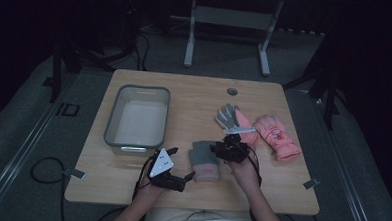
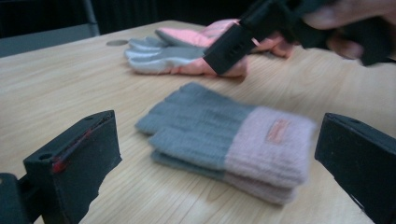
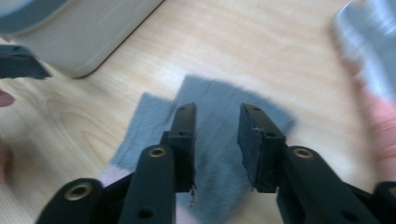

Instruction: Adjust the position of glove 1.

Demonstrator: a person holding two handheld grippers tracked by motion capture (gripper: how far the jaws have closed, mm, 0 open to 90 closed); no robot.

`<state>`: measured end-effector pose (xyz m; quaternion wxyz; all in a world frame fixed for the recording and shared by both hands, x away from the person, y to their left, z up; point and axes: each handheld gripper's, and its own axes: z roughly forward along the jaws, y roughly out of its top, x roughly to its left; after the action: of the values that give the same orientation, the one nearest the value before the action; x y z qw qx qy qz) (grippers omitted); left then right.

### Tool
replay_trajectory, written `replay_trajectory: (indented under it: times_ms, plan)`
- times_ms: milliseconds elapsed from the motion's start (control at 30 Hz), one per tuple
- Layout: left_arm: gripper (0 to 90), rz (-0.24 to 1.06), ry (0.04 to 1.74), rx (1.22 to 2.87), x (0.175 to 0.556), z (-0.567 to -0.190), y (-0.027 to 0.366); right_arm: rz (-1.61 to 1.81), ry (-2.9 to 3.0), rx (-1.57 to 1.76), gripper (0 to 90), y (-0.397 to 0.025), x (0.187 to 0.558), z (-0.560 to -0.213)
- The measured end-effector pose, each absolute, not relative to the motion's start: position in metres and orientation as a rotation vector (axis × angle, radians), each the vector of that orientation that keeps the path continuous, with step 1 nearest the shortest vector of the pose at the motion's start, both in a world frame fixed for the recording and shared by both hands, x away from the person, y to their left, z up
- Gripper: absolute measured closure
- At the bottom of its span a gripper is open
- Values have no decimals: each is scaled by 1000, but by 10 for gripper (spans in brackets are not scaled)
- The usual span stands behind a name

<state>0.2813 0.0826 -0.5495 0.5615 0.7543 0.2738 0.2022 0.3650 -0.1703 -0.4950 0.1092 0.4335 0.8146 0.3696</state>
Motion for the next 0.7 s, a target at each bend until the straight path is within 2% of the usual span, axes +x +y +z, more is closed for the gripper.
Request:
replay_trajectory:
  times_ms: [133,267,333,400,533,700]
  plan:
    - [62,417,671,1839,282,-537,76,1077,2382,1267,614,-182,379,-485]
    - [64,379,526,1931,282,-533,60,1059,2394,1283,573,-184,390,-489]
    - [73,387,454,1997,282,-534,50,1047,2406,1300,557,-182,394,-495]
    - [136,382,397,2055,283,-537,41,1042,2417,1312,537,-180,398,-501]
    - [160,398,293,2171,286,-545,25,1014,2411,1341,488,-174,404,-513]
    - [250,447,245,2259,288,-556,16,976,2412,1354,429,-170,407,-523]
